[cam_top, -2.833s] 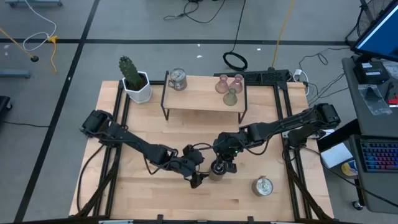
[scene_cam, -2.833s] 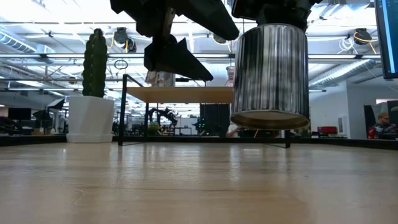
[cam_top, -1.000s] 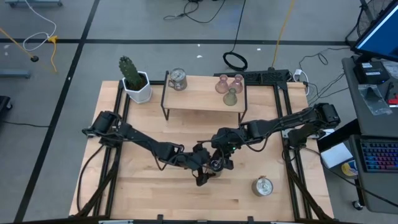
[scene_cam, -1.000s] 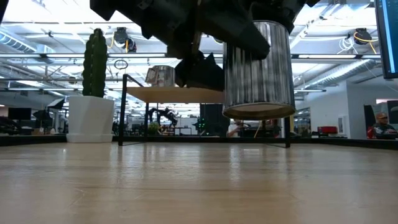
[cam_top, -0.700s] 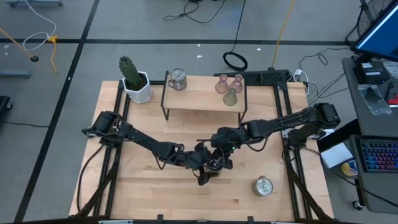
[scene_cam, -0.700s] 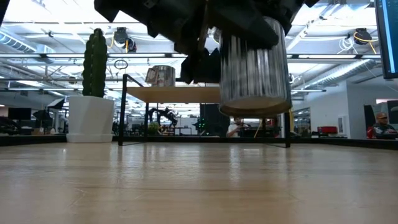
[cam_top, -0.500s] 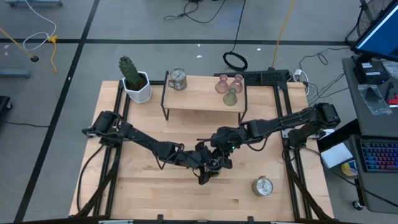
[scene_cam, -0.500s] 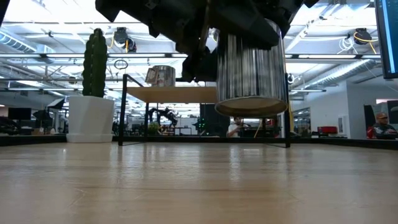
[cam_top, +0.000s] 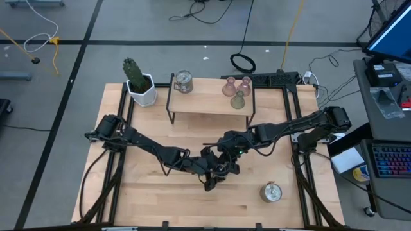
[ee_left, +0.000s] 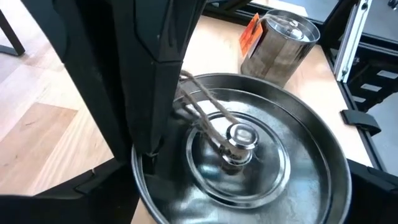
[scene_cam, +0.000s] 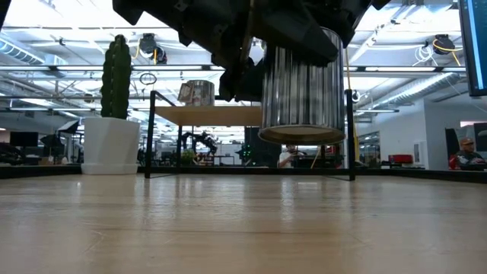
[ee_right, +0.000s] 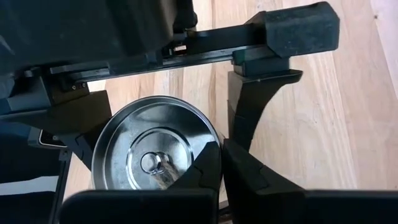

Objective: Pick & Place candle stick holders
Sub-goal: Put the left silver scented candle on the shelf

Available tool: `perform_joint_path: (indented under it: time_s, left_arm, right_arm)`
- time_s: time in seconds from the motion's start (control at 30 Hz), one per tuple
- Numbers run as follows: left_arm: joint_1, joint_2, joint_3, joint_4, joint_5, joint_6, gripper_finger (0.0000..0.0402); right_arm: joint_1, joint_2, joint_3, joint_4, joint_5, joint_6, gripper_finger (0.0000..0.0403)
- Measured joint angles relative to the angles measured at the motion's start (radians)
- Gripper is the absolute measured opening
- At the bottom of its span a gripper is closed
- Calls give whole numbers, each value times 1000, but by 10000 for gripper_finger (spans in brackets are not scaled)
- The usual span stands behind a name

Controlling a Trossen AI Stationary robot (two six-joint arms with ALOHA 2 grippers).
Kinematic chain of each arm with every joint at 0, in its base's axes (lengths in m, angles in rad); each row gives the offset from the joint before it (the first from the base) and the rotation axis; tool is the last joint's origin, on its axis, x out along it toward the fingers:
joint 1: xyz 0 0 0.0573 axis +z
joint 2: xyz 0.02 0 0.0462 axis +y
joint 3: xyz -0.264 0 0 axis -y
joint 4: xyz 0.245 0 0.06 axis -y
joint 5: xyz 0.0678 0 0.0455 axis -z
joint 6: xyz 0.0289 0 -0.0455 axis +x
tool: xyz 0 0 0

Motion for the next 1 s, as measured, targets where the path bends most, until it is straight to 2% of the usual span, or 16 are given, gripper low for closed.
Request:
perform_joint_path:
  time_s: [0.13, 0.6, 0.73, 0.87, 1.0]
  left_arm:
    - [7, 0, 0, 0, 5, -3, 359]
    - [-1, -2, 0, -3, 4, -70, 359]
    - [-18, -2, 1, -18, -13, -109, 359]
    - [-33, -1, -2, -79, -36, -153, 359]
    - [-34, 1, -3, -97, -53, -195, 359]
  right_arm:
    - [0, 0, 0, -3, 2, -1, 0]
    - [-15, 1, 0, -2, -10, -20, 4]
    - [-23, 1, 0, -1, -38, -30, 26]
    - [-24, 1, 0, -5, -112, -30, 57]
    - [-23, 0, 1, -10, -110, -34, 94]
